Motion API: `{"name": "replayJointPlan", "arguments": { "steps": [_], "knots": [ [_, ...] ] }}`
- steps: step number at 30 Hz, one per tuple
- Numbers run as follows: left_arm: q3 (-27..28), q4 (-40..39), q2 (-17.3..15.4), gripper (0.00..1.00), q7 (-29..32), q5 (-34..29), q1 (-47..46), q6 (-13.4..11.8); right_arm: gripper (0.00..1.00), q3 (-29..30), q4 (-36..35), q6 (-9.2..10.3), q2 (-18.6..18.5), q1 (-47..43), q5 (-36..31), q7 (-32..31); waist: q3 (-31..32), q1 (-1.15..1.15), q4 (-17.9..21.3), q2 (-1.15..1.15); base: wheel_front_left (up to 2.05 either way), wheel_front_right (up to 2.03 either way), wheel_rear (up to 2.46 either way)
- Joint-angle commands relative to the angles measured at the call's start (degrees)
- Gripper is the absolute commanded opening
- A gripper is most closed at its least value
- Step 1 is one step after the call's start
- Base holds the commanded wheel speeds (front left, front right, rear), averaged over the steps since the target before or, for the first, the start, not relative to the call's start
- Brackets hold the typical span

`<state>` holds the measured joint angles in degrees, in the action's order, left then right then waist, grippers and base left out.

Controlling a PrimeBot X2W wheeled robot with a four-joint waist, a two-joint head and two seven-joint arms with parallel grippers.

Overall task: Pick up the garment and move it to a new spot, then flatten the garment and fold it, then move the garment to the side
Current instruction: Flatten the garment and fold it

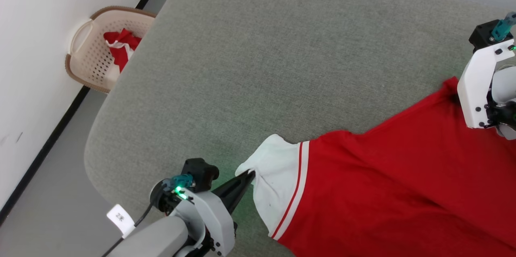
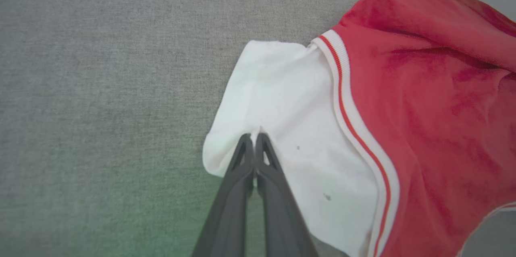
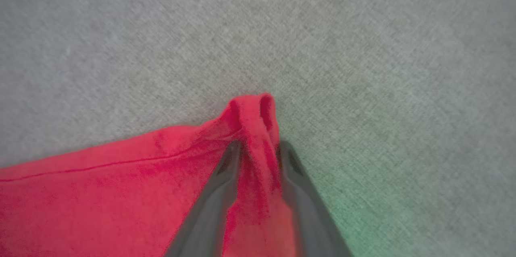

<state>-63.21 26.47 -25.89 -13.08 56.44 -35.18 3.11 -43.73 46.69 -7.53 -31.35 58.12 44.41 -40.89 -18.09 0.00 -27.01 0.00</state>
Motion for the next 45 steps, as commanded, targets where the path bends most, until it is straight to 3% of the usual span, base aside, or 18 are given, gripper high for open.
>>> {"name": "replayJointPlan", "arguments": {
  "steps": [1,9,18,24,34,45],
  "knots": [
    [0.07,0.29,0.12,0.0,-0.16,-0.06,-0.42,0.36,0.0,-1.96,2.13,0.08,-0.23,-3.18,-0.06,-1.41,0.14,0.0,0.18,0.0,0.0,0.0,0.0],
    [0.4,0.21,-2.11,0.0,2.18,0.98,-2.25,1.28,0.0,-2.77,2.64,0.08,0.2,1.12,2.97,1.8,2.57,0.0,2.88,0.0,0.0,0.0,0.0],
    [1.89,-6.34,-10.16,0.0,13.35,-0.14,-12.13,-1.18,0.0,-4.07,0.25,0.07,0.18,4.88,5.84,8.23,8.42,0.0,7.76,0.0,0.0,0.0,0.0],
    [2.42,-9.71,-14.61,0.0,21.1,-3.21,-22.45,-0.27,0.0,-4.4,-1.24,0.07,0.34,7.32,7.35,13.76,12.77,0.0,11.53,0.0,0.0,0.0,0.0],
    [2.25,-2.35,-13.08,0.0,27.7,-3.3,-36.16,3.75,0.0,-2.75,-0.39,0.07,2.56,12.75,7.83,19.36,19.1,0.0,17.76,0.0,0.0,0.0,0.0],
    [-1.16,7.35,-11.11,0.0,26.16,-2.53,-50.79,4.29,0.0,-0.92,0.85,0.07,3.95,18.25,6.15,22.95,20.75,0.0,21.52,0.0,0.0,0.0,0.0]
  ]
}}
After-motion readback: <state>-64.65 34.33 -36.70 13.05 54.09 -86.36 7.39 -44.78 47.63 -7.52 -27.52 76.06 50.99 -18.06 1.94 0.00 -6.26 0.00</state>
